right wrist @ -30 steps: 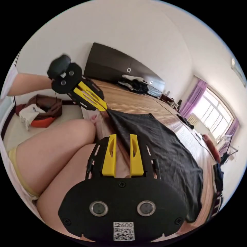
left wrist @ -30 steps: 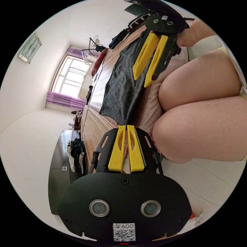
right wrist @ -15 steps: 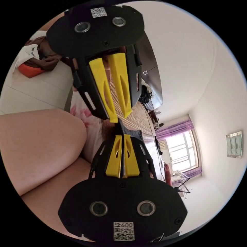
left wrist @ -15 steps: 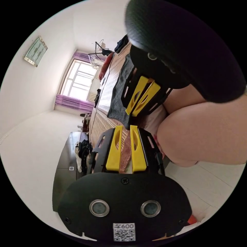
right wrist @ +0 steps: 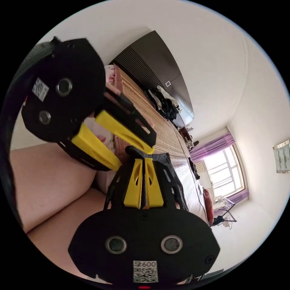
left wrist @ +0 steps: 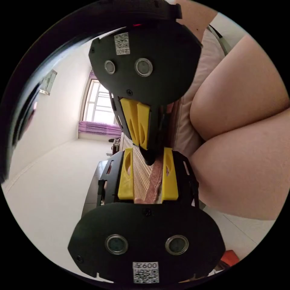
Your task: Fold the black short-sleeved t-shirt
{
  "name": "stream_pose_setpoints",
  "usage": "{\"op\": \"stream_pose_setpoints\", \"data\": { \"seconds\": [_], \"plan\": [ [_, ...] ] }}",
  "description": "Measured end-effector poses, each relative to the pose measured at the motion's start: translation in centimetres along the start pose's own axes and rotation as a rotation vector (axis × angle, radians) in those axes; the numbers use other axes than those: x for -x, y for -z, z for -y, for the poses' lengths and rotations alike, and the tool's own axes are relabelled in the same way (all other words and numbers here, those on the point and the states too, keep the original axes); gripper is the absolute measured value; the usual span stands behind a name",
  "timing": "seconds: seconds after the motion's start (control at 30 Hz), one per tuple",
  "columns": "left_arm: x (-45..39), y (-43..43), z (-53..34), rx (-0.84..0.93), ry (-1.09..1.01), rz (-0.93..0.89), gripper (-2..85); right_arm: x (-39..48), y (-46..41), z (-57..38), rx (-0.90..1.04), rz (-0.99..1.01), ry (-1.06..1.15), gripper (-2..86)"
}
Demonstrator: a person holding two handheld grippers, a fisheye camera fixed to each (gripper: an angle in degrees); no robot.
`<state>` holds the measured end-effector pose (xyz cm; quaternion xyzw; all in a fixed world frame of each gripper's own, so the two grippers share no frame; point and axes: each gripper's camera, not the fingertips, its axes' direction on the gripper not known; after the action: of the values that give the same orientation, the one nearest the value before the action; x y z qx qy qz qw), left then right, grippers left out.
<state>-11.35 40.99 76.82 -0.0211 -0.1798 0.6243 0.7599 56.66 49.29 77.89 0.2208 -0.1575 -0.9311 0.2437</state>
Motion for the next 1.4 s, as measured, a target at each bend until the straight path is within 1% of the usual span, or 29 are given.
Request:
{"op": "stream_pose_setpoints", "data": {
  "seconds": [0.07, 0.1, 0.17, 0.23, 0.3, 0.37, 0.47, 0.53, 0.6, 0.7, 0.8, 0.87, 0.9, 1.0, 1.03, 1.07, 1.13, 1.2, 1.23, 1.27, 1.33, 1.4],
  "plan": [
    [-0.3, -1.8, 0.9, 0.056, -0.012, 0.008, 10.0, -0.3, -0.3, 0.0, -0.014, 0.006, -0.025, -0.8],
    [-0.3, -2.5, 1.2, 0.065, -0.005, 0.003, 8.7, -0.3, -0.4, 0.0, -0.015, 0.008, -0.025, -0.8],
    [-0.3, -3.0, 1.2, 0.064, 0.006, 0.053, 4.6, 0.2, -1.1, 0.0, -0.005, -0.001, -0.010, -0.8],
    [-2.0, -3.9, 1.3, 0.093, -0.133, 0.144, 3.1, 0.7, -1.5, 0.1, -0.014, -0.025, 0.010, -0.7],
    [-3.3, -4.0, 1.1, 0.086, -0.213, 0.205, 2.5, 1.1, -2.2, 0.6, -0.001, -0.023, 0.025, -0.6],
    [-4.0, -4.1, 1.1, 0.086, -0.248, 0.218, 2.1, 1.6, -3.7, 1.4, 0.055, -0.025, 0.068, -0.1],
    [-3.5, -4.0, 1.0, 0.075, -0.184, 0.196, 1.7, 2.3, -6.4, 1.7, 0.176, -0.113, 0.157, -0.1],
    [-2.8, -4.1, 0.5, 0.078, -0.150, 0.187, 1.6, 2.4, -7.6, 0.6, 0.219, -0.183, 0.208, -0.5],
    [-2.4, -4.2, -0.2, 0.079, -0.136, 0.194, 1.5, 1.7, -8.1, -1.3, 0.248, -0.210, 0.215, -0.7],
    [-2.3, -4.1, -1.9, 0.068, -0.113, 0.182, 1.4, 0.1, -7.5, -5.6, 0.289, -0.251, 0.244, -0.8],
    [-2.9, -4.0, -3.2, 0.088, -0.114, 0.169, 1.4, -1.1, -6.9, -10.3, 0.408, -0.304, 0.288, -0.8],
    [-3.4, -3.9, -3.7, 0.105, -0.112, 0.156, 1.4, -2.2, -6.4, -14.8, 0.534, -0.365, 0.297, -0.8],
    [-3.7, -3.8, -4.1, 0.114, -0.105, 0.142, 1.3, -2.5, -5.7, -15.7, 0.516, -0.385, 0.289, -0.8],
    [-4.6, -3.1, -4.7, 0.116, -0.095, 0.119, 1.3, -3.8, -3.1, -19.8, 0.575, -0.393, 0.314, -0.8],
    [-4.8, -2.9, -4.7, 0.121, -0.097, 0.114, 1.3, -4.5, -2.6, -21.4, 0.642, -0.409, 0.307, -0.8],
    [-5.1, -2.7, -4.7, 0.136, -0.092, 0.107, 1.3, -5.1, -1.5, -22.7, 0.658, -0.407, 0.289, -0.8],
    [-5.8, -1.9, -4.6, 0.134, -0.077, 0.091, 1.3, -5.6, 0.1, -23.9, 0.658, -0.396, 0.263, -0.8],
    [-6.2, -1.3, -4.4, 0.134, -0.078, 0.085, 1.3, -5.4, 1.7, -24.4, 0.644, -0.384, 0.282, -0.8],
    [-6.3, -0.9, -4.3, 0.144, -0.070, 0.082, 1.3, -5.4, 2.0, -24.7, 0.688, -0.393, 0.279, -0.8],
    [-6.3, -0.8, -4.2, 0.153, -0.064, 0.078, 1.3, -5.7, 1.9, -25.4, 0.775, -0.400, 0.248, -0.8],
    [-6.2, -0.3, -4.3, 0.176, -0.020, 0.054, 1.3, -6.4, 2.7, -26.3, 0.832, -0.385, 0.172, -0.8],
    [-6.2, 0.4, -4.4, 0.173, 0.002, 0.032, 1.2, -6.1, 4.7, -26.1, 0.768, -0.345, 0.130, -0.7]
  ]
}}
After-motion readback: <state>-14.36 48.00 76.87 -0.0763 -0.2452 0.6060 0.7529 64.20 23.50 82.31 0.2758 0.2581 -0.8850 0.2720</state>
